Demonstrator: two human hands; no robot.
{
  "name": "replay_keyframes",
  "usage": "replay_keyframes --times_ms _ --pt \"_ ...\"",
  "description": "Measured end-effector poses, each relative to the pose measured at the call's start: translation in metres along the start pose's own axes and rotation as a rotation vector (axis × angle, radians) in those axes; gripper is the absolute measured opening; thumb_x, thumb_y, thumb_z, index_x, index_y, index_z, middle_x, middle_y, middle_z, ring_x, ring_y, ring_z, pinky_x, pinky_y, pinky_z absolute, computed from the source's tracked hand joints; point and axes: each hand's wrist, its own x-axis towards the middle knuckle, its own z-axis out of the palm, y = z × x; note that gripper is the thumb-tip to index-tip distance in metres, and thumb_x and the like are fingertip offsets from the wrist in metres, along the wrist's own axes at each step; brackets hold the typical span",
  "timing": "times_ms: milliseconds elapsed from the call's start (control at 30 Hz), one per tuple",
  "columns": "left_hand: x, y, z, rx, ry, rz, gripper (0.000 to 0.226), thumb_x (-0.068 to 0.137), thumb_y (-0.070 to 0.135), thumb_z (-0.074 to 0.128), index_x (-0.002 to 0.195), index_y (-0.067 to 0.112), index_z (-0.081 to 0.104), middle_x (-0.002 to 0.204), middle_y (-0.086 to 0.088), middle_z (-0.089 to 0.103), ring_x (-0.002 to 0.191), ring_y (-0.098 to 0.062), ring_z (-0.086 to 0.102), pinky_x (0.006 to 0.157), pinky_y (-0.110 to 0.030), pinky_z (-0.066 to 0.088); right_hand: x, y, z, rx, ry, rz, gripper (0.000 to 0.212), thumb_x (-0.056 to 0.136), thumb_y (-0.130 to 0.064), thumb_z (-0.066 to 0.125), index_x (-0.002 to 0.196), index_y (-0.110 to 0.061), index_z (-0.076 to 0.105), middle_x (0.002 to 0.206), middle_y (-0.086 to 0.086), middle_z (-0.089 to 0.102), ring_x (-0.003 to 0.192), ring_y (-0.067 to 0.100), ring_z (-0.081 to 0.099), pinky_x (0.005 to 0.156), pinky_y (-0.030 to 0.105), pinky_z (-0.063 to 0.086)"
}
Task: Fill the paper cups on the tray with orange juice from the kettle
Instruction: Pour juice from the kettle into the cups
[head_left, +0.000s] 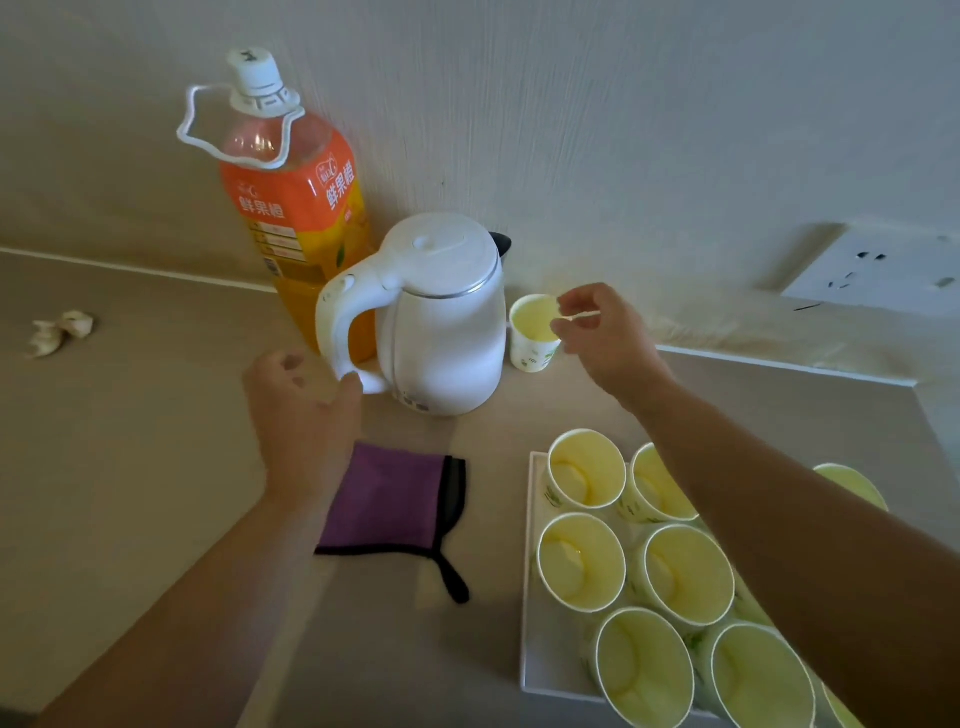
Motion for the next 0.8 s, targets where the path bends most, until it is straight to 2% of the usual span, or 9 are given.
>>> replay_keyframes --times_ms 67,133,200,333,467,533,633,700,800 --pt "0.019 0.012 0.000 -0.014 -0.059 0.047 0.061 0.079 0.023 0.072 0.131 0.014 0.042 0.129 -0.003 0.047 0.115 -0.017 0.048 0.093 -0.035 0.044 -0.005 -0.022 0.007 0.081 -0.137 0.048 0.028 0.089 -0.014 0.060 0.117 -0.020 0.056 0.116 -0.003 0.057 0.096 0.020 0.063 0.093 0.040 0.051" --pt "0.034 0.024 0.004 -0.041 -0.210 0.067 0.050 0.082 0.023 0.069 0.126 0.015 0.048 0.116 0.000 0.055 0.107 -0.017 0.054 0.082 -0.030 0.044 -0.007 -0.041 0.017 0.087 -0.232 0.084 0.047 0.091 -0.016 0.057 0.136 -0.021 0.046 0.134 -0.004 0.050 0.112 0.018 0.057 0.097 0.036 0.047" --pt "0.044 0.027 0.006 -0.062 -0.330 0.068 0.040 0.083 0.022 0.069 0.120 0.016 0.053 0.105 0.002 0.059 0.096 -0.016 0.056 0.071 -0.025 0.041 -0.008 -0.054 0.026 0.073 -0.270 0.086 0.053 0.092 -0.013 0.051 0.143 -0.020 0.037 0.142 -0.005 0.045 0.115 0.014 0.051 0.086 0.024 0.044" --pt "0.066 0.022 0.004 -0.133 -0.472 0.046 0.032 0.079 0.023 0.074 0.108 0.017 0.063 0.094 0.001 0.067 0.089 -0.017 0.062 0.072 -0.028 0.046 -0.010 -0.067 0.034 0.111 -0.234 0.088 0.048 0.091 -0.005 0.046 0.138 -0.016 0.043 0.133 -0.004 0.049 0.103 0.013 0.049 0.080 0.023 0.037" --pt "0.067 0.024 0.007 -0.249 -0.561 0.080 0.019 0.077 0.016 0.074 0.093 0.017 0.065 0.068 0.015 0.064 0.067 -0.002 0.060 0.059 -0.015 0.044 -0.013 -0.068 0.037 0.116 -0.201 0.087 0.047 0.088 -0.001 0.046 0.133 -0.014 0.047 0.117 -0.006 0.050 0.102 0.014 0.049 0.076 0.022 0.038" --pt "0.059 0.024 0.009 -0.309 -0.544 0.069 0.028 0.077 0.014 0.074 0.104 0.014 0.064 0.078 0.011 0.065 0.069 -0.001 0.060 0.058 -0.014 0.046 -0.012 -0.069 0.038 0.107 -0.190 0.081 0.046 0.087 -0.001 0.047 0.130 -0.014 0.050 0.115 -0.006 0.051 0.101 0.015 0.051 0.073 0.021 0.042" --pt "0.052 0.024 0.009 -0.359 -0.503 0.040 0.046 0.074 0.016 0.077 0.117 0.013 0.062 0.101 0.000 0.067 0.087 -0.010 0.064 0.070 -0.023 0.050 -0.014 -0.066 0.037 0.109 -0.168 0.110 0.045 0.084 -0.005 0.050 0.128 -0.016 0.053 0.118 -0.007 0.054 0.108 0.015 0.054 0.091 0.029 0.047" --pt "0.048 0.027 0.006 -0.392 -0.500 0.047 0.045 0.073 0.017 0.078 0.115 0.019 0.063 0.109 0.000 0.068 0.098 -0.013 0.065 0.078 -0.027 0.051 -0.017 -0.063 0.035 0.138 -0.146 0.130 0.047 0.083 -0.009 0.054 0.129 -0.018 0.053 0.124 -0.006 0.056 0.113 0.016 0.055 0.099 0.037 0.047" --pt "0.039 0.041 -0.005 -0.394 -0.486 0.086 0.032 0.074 0.017 0.078 0.100 0.033 0.067 0.101 0.012 0.071 0.097 -0.007 0.066 0.078 -0.025 0.050 -0.027 -0.066 0.025 0.223 -0.105 0.128 0.042 0.084 -0.009 0.056 0.126 -0.016 0.057 0.119 -0.003 0.061 0.105 0.016 0.061 0.098 0.039 0.049"
